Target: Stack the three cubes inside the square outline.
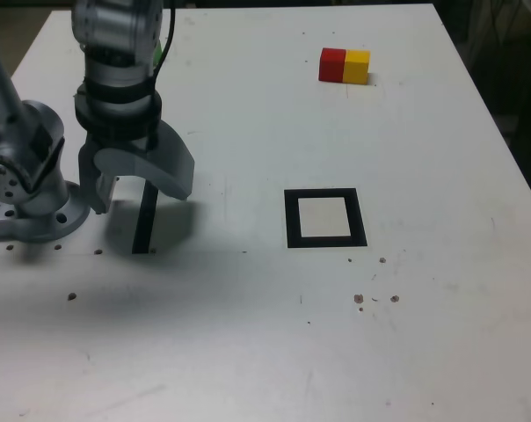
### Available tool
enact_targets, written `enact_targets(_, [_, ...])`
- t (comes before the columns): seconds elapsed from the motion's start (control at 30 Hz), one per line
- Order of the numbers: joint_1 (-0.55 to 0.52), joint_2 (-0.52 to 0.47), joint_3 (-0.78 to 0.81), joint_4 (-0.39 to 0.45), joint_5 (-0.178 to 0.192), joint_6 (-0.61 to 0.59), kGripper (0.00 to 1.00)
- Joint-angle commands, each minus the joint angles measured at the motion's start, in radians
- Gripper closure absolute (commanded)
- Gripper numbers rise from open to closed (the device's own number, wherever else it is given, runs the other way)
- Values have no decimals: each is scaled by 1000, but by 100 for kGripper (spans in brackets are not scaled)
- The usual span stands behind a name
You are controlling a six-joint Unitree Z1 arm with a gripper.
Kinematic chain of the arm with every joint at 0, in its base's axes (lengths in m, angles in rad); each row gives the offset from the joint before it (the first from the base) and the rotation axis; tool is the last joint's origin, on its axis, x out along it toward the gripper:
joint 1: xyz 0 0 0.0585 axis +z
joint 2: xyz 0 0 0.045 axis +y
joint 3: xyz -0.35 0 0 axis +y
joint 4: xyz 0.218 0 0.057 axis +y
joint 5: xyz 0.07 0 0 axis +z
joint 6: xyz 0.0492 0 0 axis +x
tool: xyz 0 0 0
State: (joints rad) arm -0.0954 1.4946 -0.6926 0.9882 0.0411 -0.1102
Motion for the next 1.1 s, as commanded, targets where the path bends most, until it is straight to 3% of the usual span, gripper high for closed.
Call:
enact_targets(0.0, [2,3,3,0,2,2,1])
enact_targets(0.63, [2,3,-4,-3,9,2,1])
enact_targets(1.07, [24,12,-91,64,40,25,0])
